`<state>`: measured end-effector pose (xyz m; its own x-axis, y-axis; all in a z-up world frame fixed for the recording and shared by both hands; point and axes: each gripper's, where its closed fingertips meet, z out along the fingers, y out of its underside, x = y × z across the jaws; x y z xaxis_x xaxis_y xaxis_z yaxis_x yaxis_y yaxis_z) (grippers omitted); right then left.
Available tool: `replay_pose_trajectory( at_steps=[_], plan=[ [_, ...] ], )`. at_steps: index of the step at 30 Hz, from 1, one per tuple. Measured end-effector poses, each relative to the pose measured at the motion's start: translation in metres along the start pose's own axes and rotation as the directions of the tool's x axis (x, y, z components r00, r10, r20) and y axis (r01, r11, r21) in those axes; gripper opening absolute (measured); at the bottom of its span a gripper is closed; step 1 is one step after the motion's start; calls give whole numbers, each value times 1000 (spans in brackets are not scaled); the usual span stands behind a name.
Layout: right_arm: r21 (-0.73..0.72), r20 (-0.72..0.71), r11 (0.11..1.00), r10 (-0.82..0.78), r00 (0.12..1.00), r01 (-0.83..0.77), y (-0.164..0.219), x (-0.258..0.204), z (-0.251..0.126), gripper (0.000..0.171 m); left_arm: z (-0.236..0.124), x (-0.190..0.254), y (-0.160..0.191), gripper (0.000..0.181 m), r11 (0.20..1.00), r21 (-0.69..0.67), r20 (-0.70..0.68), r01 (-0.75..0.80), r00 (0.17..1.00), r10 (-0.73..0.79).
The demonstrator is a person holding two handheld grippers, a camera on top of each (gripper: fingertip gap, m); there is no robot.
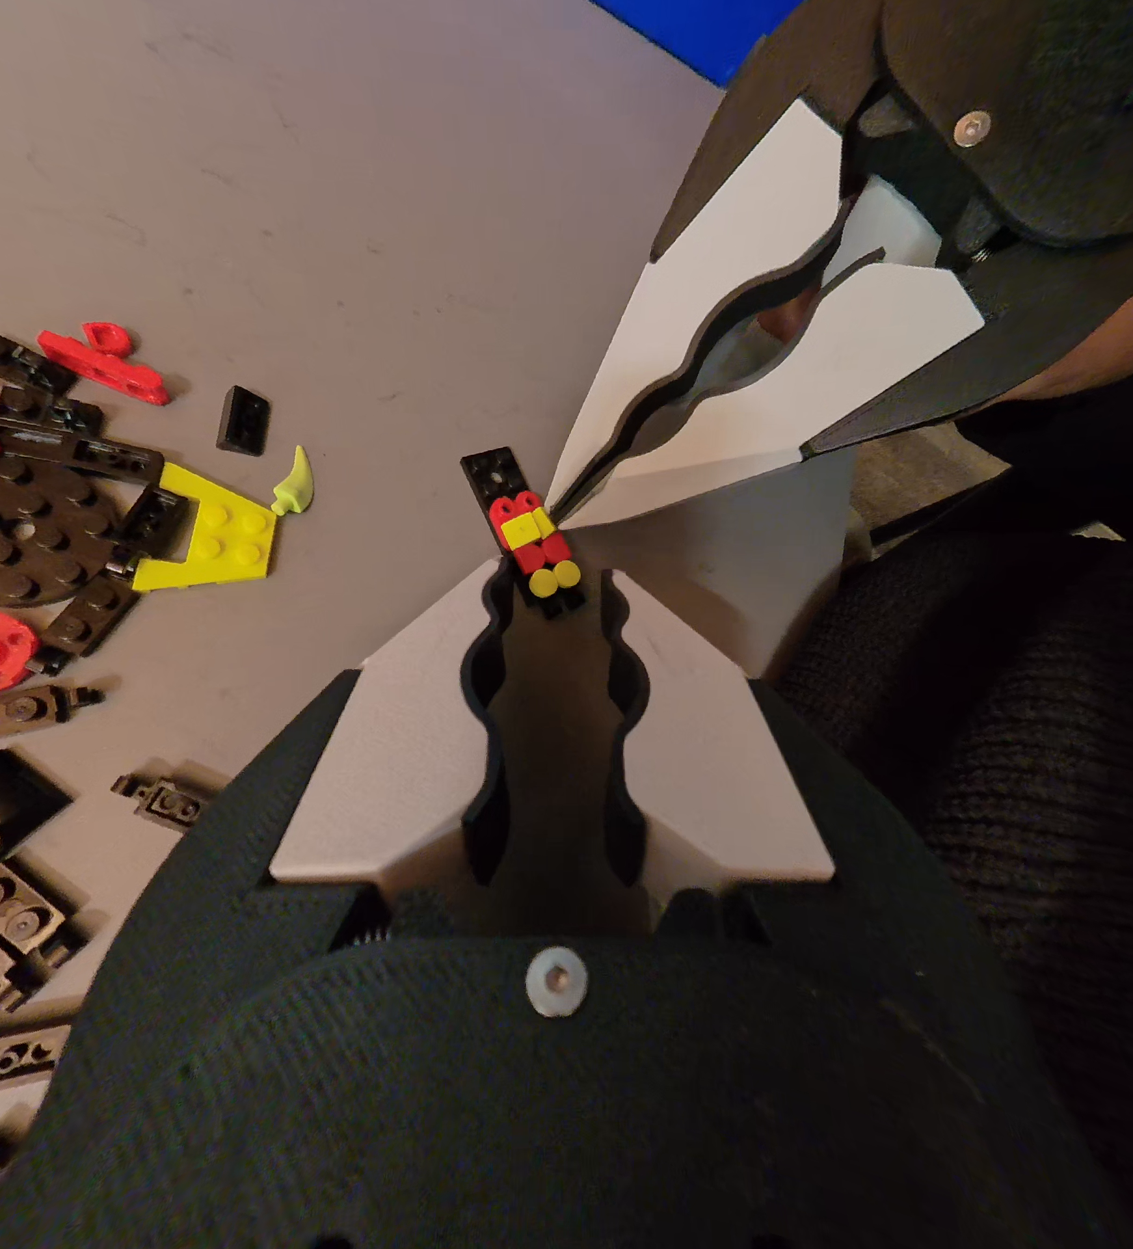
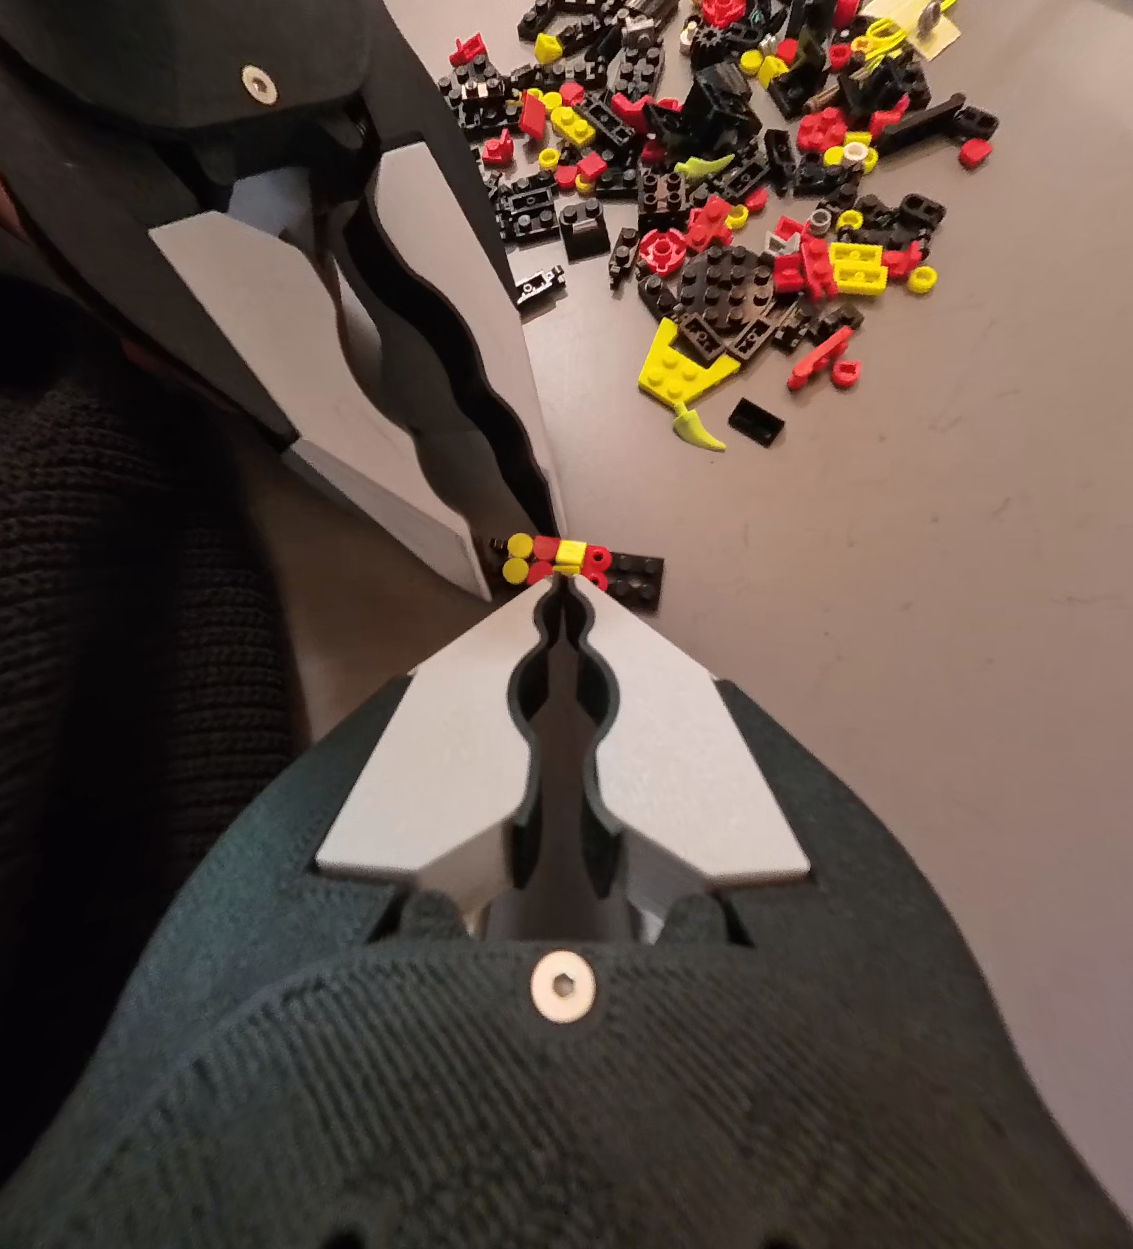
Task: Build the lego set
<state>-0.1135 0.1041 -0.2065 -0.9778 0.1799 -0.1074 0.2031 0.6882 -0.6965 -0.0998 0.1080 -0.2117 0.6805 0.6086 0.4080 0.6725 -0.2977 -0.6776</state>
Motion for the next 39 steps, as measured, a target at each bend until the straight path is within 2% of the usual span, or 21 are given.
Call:
replay_pose_trajectory(
  at_steps=[14,20,28,39],
  plan=[
    [-11,3,999,33,999,-33,0,1,1,0,1,-2,0,20,1000,-4,23,-10,1000,10],
    [-42,-29,999,5,1000,-6,0,1,1,0,1,-2,0,20,1000,-6,36,-23,999,23],
    [-92,-12,994,62,998,-63,0,1,1,0,1,-2,-1,20,1000,-5,45,-28,999,29],
    [-185,-20,981,59,998,-61,1,2,2,0,1,-3,-2,18,999,1,70,-39,997,39]
  ],
)
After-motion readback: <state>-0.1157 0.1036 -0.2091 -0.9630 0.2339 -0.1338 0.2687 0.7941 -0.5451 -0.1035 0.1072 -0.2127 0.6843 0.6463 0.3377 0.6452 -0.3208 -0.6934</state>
